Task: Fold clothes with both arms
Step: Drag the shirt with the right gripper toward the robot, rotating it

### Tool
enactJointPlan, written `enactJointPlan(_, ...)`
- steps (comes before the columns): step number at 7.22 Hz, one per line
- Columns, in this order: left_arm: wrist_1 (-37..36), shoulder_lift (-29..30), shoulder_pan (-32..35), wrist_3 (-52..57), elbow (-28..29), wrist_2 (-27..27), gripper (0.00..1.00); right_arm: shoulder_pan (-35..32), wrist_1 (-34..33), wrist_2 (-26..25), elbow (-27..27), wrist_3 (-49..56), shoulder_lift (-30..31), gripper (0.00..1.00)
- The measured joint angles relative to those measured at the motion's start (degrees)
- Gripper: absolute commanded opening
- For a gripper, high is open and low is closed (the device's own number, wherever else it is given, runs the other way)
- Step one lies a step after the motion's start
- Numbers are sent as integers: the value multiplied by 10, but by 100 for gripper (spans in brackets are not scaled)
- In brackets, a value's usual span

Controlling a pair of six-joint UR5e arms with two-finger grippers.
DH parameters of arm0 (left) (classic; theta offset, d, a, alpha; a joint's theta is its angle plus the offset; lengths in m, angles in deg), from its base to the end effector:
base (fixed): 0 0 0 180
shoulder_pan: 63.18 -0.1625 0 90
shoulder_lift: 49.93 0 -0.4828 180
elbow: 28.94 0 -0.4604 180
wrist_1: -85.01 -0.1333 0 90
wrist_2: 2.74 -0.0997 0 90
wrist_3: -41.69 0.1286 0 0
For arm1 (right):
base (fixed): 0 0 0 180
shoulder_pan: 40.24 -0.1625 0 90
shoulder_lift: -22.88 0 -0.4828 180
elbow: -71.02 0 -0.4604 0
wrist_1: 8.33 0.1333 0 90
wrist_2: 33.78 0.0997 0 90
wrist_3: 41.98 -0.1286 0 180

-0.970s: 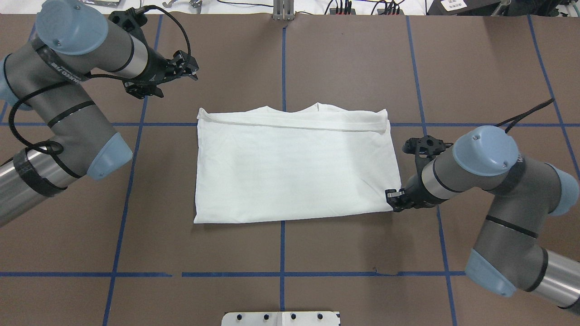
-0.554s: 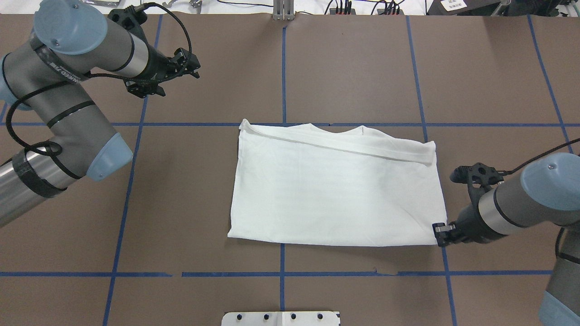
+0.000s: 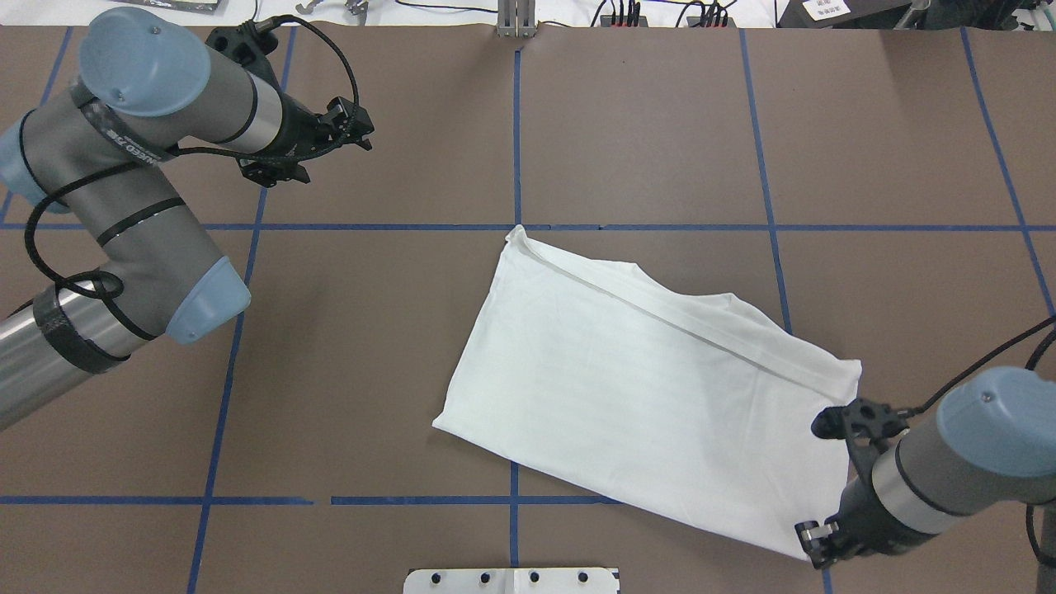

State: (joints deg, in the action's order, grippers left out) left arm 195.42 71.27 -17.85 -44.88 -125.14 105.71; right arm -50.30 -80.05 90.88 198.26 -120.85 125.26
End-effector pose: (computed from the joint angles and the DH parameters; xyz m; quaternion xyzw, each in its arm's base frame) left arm 0.4770 -0.6143 0.2764 0.0691 0.4925 -0.2366 0.8347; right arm -0.4417 -0.1395 0.4495 -0.2078 -0.3959 -0.1178 0.8867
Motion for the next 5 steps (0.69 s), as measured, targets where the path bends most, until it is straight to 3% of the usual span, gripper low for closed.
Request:
enactJointPlan(3,0,1,-20,-12,-12,2,100,-12,2,1,13,-16,-17,100)
enactJointPlan(5,-35,-2,-86,-28,-58,4,100,-122,2,-1,19,-16,-86,100)
